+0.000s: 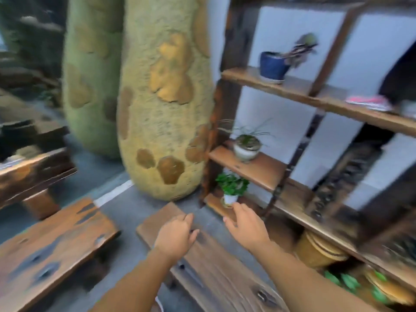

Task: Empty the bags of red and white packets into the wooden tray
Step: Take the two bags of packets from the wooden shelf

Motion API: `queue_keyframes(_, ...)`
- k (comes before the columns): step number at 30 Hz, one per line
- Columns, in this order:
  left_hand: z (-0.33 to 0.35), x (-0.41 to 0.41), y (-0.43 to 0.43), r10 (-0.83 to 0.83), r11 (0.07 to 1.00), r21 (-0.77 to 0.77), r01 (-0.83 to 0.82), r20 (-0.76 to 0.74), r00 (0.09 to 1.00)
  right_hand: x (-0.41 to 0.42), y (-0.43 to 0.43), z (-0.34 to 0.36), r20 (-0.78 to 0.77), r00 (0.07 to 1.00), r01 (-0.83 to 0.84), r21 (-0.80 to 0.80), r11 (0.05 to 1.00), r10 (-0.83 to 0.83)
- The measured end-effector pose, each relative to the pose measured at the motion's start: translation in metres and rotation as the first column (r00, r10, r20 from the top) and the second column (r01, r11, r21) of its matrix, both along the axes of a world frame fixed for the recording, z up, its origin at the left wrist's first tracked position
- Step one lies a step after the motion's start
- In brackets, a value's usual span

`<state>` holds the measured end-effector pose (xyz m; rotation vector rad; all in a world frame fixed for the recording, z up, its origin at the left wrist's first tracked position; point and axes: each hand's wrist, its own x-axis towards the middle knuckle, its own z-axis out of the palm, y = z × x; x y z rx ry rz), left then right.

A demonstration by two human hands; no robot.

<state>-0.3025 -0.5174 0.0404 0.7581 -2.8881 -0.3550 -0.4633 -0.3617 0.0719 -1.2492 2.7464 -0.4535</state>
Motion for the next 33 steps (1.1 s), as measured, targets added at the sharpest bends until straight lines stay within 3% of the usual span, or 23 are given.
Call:
queue_keyframes(6, 0.074, -0.12, 0.026, -0.275, 0.961, -0.081, 0.265, -0.164, 0.947, -0.067, 0.066, 0.057, -0.093, 0.968, 0.228, -0.07, 0.971, -0.234)
queue_keyframes(10, 0.11, -0.187, 0.059, -0.401, 0.911, -0.166, 0.376, -0.158, 0.902, -0.112, 0.113, 0.088, -0.144, 0.93, 0.32, -0.13, 0.938, -0.337)
queue_keyframes(23, 0.189, -0.359, 0.155, -0.498, 0.85, -0.307, 0.428, -0.205, 0.842, -0.271, 0.197, 0.153, -0.226, 0.895, 0.323, -0.27, 0.907, -0.386)
queue_keyframes(33, 0.241, -0.447, 0.185, -0.597, 0.788, -0.376, 0.487, -0.272, 0.755, -0.332, 0.22, 0.205, -0.295, 0.845, 0.352, -0.321, 0.879, -0.446)
